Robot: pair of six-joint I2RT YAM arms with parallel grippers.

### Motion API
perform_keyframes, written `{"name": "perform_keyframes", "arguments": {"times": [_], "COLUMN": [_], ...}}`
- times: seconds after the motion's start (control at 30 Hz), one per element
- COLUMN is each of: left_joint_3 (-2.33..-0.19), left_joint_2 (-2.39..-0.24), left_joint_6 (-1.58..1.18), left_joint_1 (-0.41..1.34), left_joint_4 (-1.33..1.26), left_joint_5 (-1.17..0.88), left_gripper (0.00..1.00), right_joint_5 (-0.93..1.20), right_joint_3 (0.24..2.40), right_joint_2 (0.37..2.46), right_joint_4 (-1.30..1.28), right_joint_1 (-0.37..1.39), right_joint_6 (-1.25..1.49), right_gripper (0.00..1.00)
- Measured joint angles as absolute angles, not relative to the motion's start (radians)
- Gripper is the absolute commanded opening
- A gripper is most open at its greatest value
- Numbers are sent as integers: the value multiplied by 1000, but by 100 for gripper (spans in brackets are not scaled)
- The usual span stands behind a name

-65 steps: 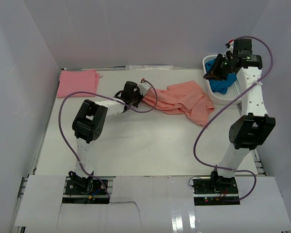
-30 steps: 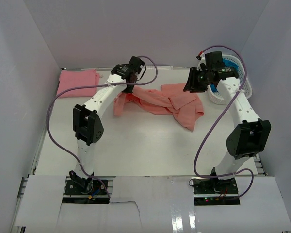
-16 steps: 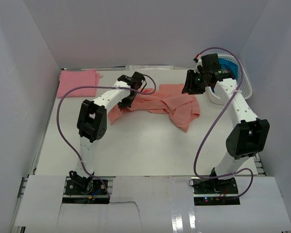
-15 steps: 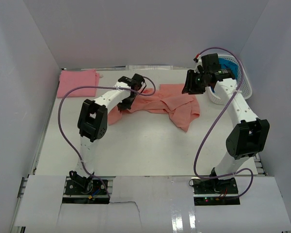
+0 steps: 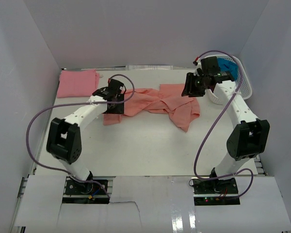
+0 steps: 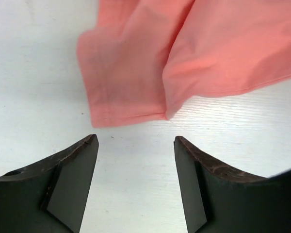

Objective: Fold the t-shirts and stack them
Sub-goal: Flatten out the tshirt

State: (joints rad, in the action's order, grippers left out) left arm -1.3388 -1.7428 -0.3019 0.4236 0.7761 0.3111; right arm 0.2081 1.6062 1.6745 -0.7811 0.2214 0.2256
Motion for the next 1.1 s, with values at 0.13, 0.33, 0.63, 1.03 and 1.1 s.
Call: {"name": "perform_keyframes", "arguments": {"times": [0.13, 0.33, 0.63, 1.03, 1.1], "left_joint_3": [-1245, -1155, -1101, -966, -966], "left_joint_2": [-1584, -1628, -1658, -1670, -1674], "left_joint_6": [-350, -384, -472, -570, -578], "left_joint_1": [408, 400, 339, 295, 295], "left_joint_4": [686, 635, 609, 485, 470], "left_joint_5": [305, 287, 278, 227, 229], "left_gripper": [76, 75, 71, 67, 66], "right_joint_5": [212, 212, 215, 224, 224], "right_joint_3": [1588, 1564, 1507, 1473, 1473], "right_joint_2": [1668, 1655, 1615, 1608, 1605], "right_joint_4": [-773, -751, -723, -699, -699], "right_joint_1": [223, 224, 224, 224, 224], "right_joint_6": [226, 226, 225, 225, 225], "right_gripper": [50, 50, 50, 50, 50]}}
